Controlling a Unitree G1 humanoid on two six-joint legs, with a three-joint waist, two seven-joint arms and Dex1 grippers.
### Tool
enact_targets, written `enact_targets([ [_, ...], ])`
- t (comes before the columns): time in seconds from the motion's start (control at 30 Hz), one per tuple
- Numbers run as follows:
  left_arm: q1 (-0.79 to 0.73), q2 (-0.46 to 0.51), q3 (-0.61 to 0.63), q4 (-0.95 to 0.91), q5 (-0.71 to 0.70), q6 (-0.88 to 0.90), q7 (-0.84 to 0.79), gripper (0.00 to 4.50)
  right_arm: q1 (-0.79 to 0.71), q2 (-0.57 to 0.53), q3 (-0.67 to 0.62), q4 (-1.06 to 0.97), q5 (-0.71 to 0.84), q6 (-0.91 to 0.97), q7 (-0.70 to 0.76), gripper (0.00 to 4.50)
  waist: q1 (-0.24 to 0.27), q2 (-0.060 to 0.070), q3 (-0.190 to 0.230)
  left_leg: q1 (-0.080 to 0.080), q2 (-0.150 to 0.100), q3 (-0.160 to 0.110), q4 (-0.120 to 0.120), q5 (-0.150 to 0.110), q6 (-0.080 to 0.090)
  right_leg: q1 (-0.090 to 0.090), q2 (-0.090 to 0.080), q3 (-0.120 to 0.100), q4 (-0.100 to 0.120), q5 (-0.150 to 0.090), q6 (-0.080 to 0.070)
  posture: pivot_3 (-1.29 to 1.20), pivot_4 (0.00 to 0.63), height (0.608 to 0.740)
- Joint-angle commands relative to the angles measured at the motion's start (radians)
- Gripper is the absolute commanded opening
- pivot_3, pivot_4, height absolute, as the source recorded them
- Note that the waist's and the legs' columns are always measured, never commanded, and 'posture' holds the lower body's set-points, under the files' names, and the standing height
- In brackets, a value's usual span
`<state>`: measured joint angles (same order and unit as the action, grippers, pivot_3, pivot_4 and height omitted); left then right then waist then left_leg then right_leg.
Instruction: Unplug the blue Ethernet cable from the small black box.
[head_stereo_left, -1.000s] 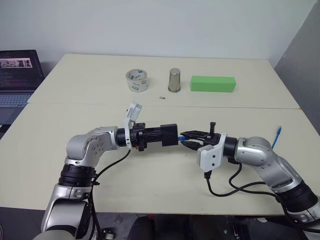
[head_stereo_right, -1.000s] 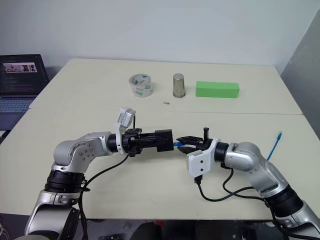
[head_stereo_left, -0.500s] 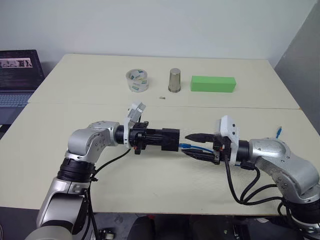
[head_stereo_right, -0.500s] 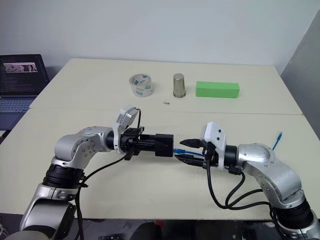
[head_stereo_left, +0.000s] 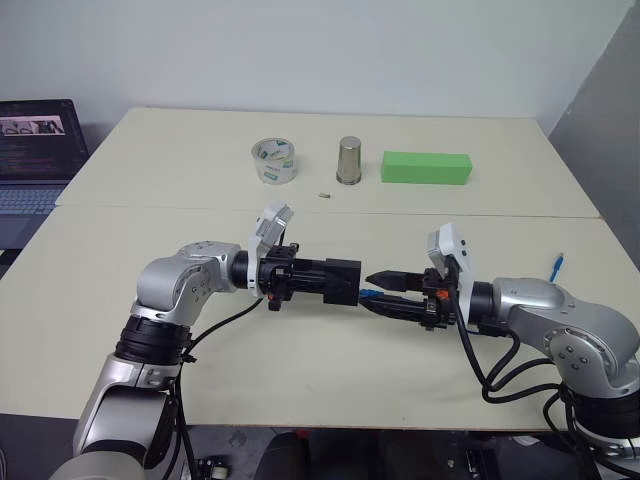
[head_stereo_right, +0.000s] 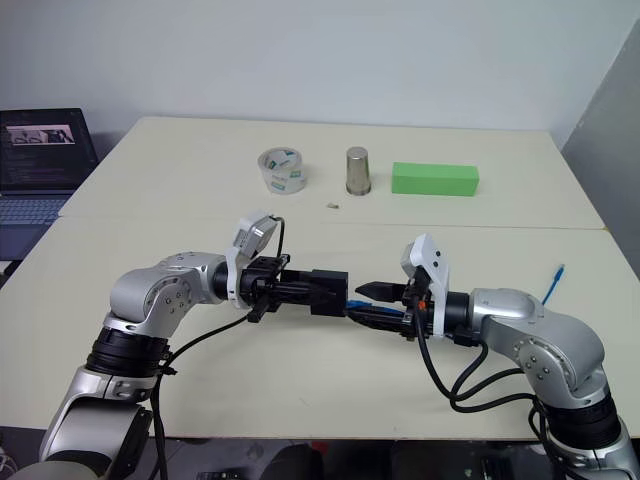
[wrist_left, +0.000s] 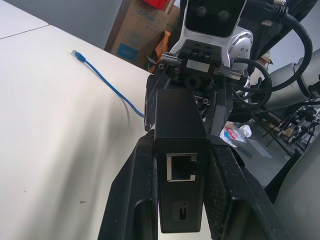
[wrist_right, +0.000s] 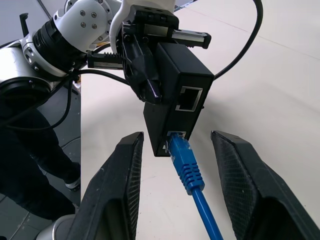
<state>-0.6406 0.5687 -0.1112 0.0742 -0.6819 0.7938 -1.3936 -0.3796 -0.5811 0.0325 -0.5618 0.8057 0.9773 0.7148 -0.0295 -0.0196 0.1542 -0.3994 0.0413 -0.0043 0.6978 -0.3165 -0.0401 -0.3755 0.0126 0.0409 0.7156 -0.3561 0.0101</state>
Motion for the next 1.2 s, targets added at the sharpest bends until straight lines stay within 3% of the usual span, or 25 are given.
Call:
enact_targets([
  [0.03, -0.028, 0.004, 0.017, -0.034, -0.007, -0.025, -0.011, 0.78, -0.016, -0.009, 0.001, -0.006, 0.002, -0.011, -0.002, 1.66, 0.000, 0.000, 0.000, 0.000, 0.000, 0.000, 0.000, 0.000, 0.000, 0.000, 0.000, 0.000, 0.000, 0.000, 0.000, 0.00, 0.150, 0.740],
  [0.27, -0.028, -0.003, 0.019, -0.033, -0.011, -0.029, -0.006, 0.78, -0.018, -0.029, 0.027, -0.008, -0.019, -0.024, 0.010, 0.15, 0.000, 0.000, 0.000, 0.000, 0.000, 0.000, 0.000, 0.000, 0.000, 0.000, 0.000, 0.000, 0.000, 0.000, 0.000, 0.00, 0.150, 0.740],
  [0.63, -0.026, -0.006, 0.014, -0.045, -0.006, -0.033, -0.012, 0.78, -0.031, -0.042, 0.031, 0.004, -0.010, -0.020, 0.011, 0.06, 0.000, 0.000, 0.000, 0.000, 0.000, 0.000, 0.000, 0.000, 0.000, 0.000, 0.000, 0.000, 0.000, 0.000, 0.000, 0.00, 0.150, 0.740],
  [0.7, -0.026, -0.006, 0.011, -0.046, -0.005, -0.036, -0.012, 0.78, -0.033, -0.040, 0.016, 0.017, 0.001, -0.014, 0.009, 0.76, 0.000, 0.000, 0.000, 0.000, 0.000, 0.000, 0.000, 0.000, 0.000, 0.000, 0.000, 0.000, 0.000, 0.000, 0.000, 0.00, 0.150, 0.740],
  [0.87, -0.025, -0.007, 0.009, -0.053, -0.004, -0.036, -0.012, 0.78, -0.028, -0.022, -0.045, 0.028, 0.109, 0.052, -0.011, 1.75, 0.000, 0.000, 0.000, 0.000, 0.000, 0.000, 0.000, 0.000, 0.000, 0.000, 0.000, 0.000, 0.000, 0.000, 0.000, 0.00, 0.150, 0.740],
  [1.2, -0.026, -0.010, 0.009, -0.049, -0.003, -0.039, -0.014, 0.78, -0.019, -0.006, -0.053, 0.018, 0.169, 0.086, -0.062, 1.77, 0.000, 0.000, 0.000, 0.000, 0.000, 0.000, 0.000, 0.000, 0.000, 0.000, 0.000, 0.000, 0.000, 0.000, 0.000, 0.00, 0.150, 0.740],
])
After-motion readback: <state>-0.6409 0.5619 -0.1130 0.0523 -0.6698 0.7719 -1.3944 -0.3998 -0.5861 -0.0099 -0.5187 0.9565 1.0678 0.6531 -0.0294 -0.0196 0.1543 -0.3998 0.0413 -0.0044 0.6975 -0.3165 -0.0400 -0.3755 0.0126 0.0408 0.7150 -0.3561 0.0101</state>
